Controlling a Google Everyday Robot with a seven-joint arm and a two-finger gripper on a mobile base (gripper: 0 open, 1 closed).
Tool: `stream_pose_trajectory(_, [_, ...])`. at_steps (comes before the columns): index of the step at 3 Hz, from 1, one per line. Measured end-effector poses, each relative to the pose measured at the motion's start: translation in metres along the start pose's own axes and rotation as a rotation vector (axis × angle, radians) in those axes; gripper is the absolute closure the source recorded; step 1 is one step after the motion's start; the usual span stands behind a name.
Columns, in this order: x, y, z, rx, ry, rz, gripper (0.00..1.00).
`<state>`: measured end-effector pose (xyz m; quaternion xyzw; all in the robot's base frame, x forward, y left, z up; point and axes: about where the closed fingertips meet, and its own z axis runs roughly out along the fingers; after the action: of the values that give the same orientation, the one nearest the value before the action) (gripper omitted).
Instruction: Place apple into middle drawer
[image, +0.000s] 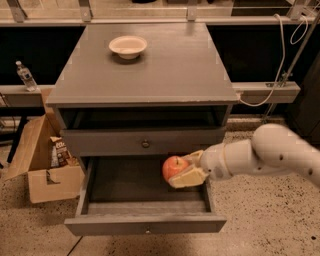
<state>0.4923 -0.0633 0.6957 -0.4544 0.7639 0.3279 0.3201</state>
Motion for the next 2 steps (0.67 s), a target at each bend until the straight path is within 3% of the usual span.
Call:
stream_pose_trajectory(1, [0.0326,0.0088,0.0712,-0.017,-0.086,0.07,1.0])
stream_pose_trajectory(2, [0.0352,0.0073,0.0757,-0.017,-0.08,0.072,1.0])
